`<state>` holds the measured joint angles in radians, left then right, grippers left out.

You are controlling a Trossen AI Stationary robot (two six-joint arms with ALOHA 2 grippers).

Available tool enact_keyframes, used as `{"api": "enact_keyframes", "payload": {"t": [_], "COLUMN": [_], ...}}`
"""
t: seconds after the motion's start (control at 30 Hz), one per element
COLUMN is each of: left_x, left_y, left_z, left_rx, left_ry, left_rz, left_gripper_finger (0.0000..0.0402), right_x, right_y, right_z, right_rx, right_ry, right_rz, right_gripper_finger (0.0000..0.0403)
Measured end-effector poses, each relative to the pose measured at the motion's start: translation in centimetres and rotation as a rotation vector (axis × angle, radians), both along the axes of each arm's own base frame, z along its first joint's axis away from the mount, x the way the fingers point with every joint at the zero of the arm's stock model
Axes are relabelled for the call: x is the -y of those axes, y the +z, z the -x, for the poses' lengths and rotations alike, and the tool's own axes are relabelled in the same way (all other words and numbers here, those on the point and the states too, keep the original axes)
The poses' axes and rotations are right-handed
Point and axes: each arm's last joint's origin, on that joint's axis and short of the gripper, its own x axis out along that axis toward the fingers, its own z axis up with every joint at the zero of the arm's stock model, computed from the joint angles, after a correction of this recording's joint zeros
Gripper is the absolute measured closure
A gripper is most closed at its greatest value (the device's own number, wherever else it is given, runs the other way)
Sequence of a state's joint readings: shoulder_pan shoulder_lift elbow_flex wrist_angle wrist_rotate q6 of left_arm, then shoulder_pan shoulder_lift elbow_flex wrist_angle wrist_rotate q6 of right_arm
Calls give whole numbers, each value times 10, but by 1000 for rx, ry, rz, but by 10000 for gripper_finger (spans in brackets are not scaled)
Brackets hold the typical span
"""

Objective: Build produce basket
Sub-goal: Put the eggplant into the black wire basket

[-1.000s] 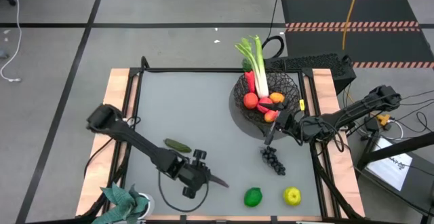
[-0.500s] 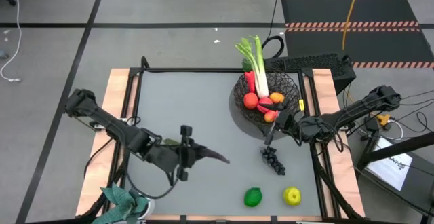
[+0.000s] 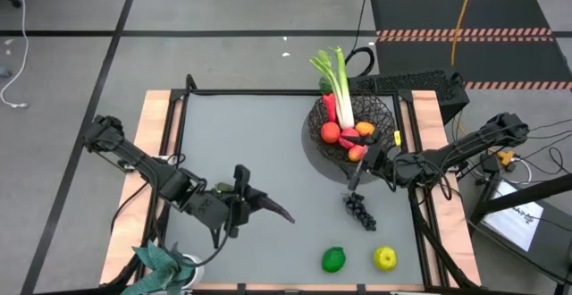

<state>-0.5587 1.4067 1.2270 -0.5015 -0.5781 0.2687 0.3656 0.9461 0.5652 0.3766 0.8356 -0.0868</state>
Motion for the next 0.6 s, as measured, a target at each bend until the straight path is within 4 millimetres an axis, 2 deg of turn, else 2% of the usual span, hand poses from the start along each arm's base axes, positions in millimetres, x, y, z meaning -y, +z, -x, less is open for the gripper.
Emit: {"api": "enact_keyframes", "payload": {"t": [0.13, 0.27, 0.43, 0.6], "left_x": [2, 4, 4, 1], "left_y": [0, 0, 1, 5], "left_z": [1, 2, 1, -4], "left_rx": [-9, -12, 12, 61], "left_ry": [-39, -58, -22, 36], "left_rz": [-53, -70, -3, 88], "left_gripper_finger": [267, 245, 226, 234], "right_x": [0, 0, 0, 0], "right_y": [0, 0, 0, 0], "right_z": [0, 0, 0, 0], "right_rx": [-1, -1, -1, 3], "right_ry": [0, 0, 0, 0], "right_rz": [0, 0, 0, -1], "right_gripper_finger": [78, 78, 78, 78]}}
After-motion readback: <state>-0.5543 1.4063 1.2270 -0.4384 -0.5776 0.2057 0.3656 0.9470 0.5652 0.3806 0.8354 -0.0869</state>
